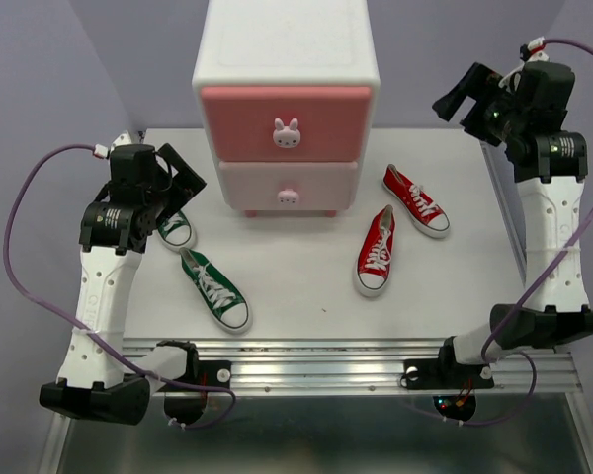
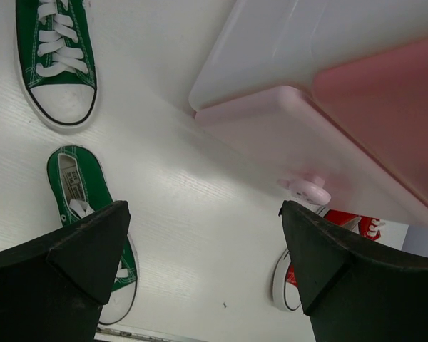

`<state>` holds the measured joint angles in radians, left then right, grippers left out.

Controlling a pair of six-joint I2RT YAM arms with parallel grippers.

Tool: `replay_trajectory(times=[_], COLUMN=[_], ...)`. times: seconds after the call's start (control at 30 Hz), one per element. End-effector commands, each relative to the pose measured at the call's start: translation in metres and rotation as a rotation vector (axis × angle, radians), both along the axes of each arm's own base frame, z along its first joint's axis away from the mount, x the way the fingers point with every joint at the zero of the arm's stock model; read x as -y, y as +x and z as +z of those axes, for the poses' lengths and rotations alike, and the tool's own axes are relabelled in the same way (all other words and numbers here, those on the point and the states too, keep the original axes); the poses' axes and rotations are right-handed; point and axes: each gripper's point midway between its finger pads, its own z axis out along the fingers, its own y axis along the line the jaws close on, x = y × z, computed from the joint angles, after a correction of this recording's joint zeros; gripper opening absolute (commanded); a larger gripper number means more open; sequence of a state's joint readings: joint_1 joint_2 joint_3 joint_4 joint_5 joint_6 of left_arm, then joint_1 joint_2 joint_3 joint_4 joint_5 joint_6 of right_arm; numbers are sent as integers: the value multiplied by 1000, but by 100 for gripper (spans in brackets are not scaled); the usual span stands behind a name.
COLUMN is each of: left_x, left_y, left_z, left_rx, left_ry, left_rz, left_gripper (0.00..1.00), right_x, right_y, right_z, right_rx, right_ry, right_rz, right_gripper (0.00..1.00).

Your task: Place and organize the shoes in the shoe cabinet

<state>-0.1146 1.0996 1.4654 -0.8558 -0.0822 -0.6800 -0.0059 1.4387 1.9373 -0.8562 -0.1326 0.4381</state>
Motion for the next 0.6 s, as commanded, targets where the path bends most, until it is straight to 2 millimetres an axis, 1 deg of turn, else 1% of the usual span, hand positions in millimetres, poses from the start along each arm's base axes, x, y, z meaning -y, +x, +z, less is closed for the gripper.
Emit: replay_trajectory(times=[0.0, 0.03, 0.07, 0.1, 0.13, 0.17, 0.2, 0.27, 0.3, 0.37, 0.4, 0.43, 0.47, 0.5, 0.53, 0.57], left_x=[12, 14, 17, 21, 22, 23, 25, 26, 27, 30, 31, 31, 33, 33, 34, 34], left_y=[5, 6, 6, 6, 7, 7, 6, 7, 6, 4, 3, 1, 0, -1, -3, -3], left_z=[8, 7, 10, 10, 8, 8, 11, 11, 12, 10, 10, 8, 7, 7, 8, 9], left_rx=[28, 25, 30, 29, 18, 16, 21, 15, 17, 7, 5, -4, -9, -12, -11, -10], left_ry=[-2, -1, -2, 0, 4, 10, 14, 19, 18, 20, 20, 19, 18, 17, 11, 10], left_rz=[-48, -57, -62, -77, -78, -82, -87, -92, -97, -111, -112, -114, -118, -117, -121, -121], left_gripper=[99, 99, 99, 99, 99, 99, 99, 99, 99, 99, 99, 99, 99, 99, 99, 99], right_x=[-22, -26, -30, -38, -40, -56, -61, -70, -76, -91, -105, -114, -123, -132, -152, -159], right_y=[8, 11, 23, 21, 24, 24, 30, 33, 35, 38, 36, 40, 40, 39, 39, 39], right_z=[77, 86, 89, 107, 113, 120, 132, 145, 159, 169, 181, 183, 189, 191, 191, 196], right_rx=[208, 231, 241, 278, 296, 312, 357, 407, 459, 502, 547, 561, 592, 602, 608, 630], right_ry=[70, 91, 115, 162, 172, 180, 173, 183, 211, 242, 262, 271, 276, 280, 290, 297], right_rz=[108, 124, 142, 175, 186, 225, 230, 249, 262, 296, 329, 346, 361, 383, 422, 428], right_gripper=[100, 100, 100, 100, 100, 100, 100, 100, 100, 100, 100, 100, 100, 100, 100, 100])
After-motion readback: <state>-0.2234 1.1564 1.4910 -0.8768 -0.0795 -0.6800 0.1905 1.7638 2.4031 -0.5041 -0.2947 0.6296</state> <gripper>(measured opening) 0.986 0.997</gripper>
